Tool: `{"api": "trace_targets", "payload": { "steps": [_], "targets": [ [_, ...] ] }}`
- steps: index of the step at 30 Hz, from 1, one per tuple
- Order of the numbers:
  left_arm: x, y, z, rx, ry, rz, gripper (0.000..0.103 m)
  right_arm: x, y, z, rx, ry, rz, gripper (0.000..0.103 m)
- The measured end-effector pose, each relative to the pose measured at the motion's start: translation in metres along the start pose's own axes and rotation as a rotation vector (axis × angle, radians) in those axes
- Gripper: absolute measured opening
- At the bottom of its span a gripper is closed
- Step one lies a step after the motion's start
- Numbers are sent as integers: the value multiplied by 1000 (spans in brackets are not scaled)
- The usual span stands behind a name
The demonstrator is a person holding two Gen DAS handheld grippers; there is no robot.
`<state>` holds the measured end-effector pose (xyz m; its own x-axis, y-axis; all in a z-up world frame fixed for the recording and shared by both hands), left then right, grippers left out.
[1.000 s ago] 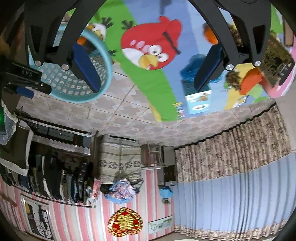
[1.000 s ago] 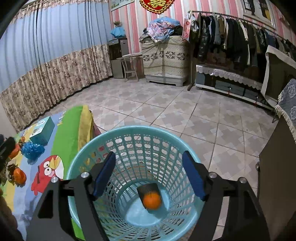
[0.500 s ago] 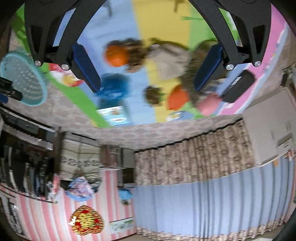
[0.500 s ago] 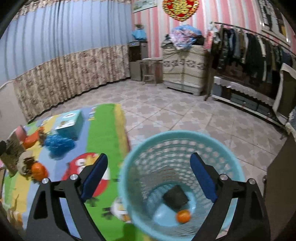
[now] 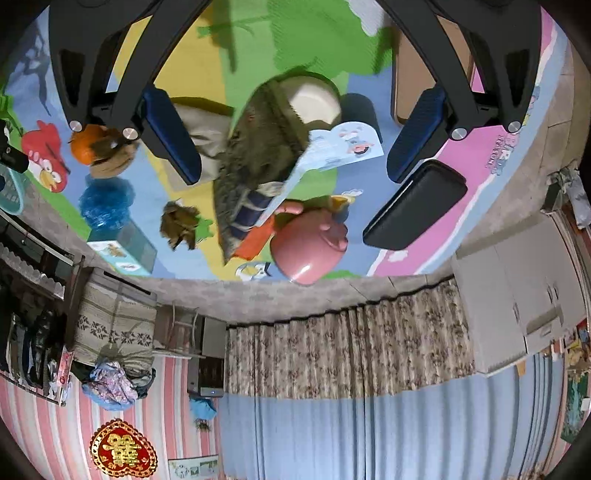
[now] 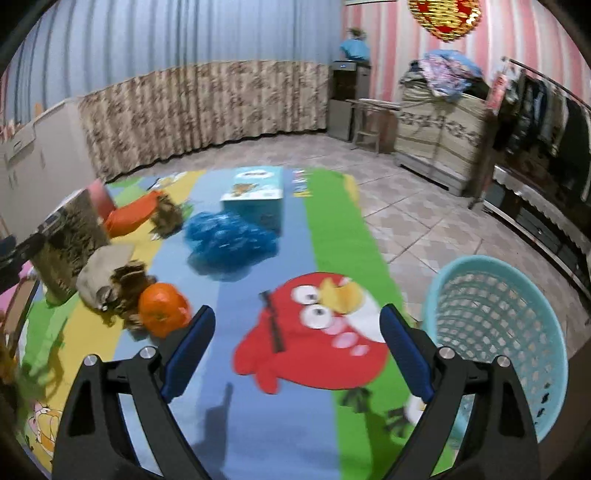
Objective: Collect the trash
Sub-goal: 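Grasp the black-and-white patterned paper card with the left gripper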
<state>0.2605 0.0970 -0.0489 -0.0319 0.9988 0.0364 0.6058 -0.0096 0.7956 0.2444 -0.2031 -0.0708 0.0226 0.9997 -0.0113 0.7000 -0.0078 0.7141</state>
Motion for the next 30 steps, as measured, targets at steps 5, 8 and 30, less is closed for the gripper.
{"api": "trace_targets", "payload": {
  "steps": [5, 8, 30],
  "targets": [
    [0, -2, 20, 43, -82, 26, 59, 16, -5, 9, 30, 38, -7, 89],
    [-3, -3, 23, 56, -111, 43, 21, 24, -9, 15, 51, 41, -21, 89],
    [33, 2, -42, -56, -74, 34, 2, 64, -3, 41, 140, 228, -39, 41]
  ]
}}
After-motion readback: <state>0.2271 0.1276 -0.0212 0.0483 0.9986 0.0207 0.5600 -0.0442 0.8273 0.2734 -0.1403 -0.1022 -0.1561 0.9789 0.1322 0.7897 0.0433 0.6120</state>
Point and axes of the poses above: each gripper's, at about its wrist camera, not at the fingertips, and z roughly the way its jaws point, x to its left, y to its top, the point moved 1 cm from there along z, roughly the way its jaws point, and after that the axes turned 4 degrees about x, right-handed, at the moved point
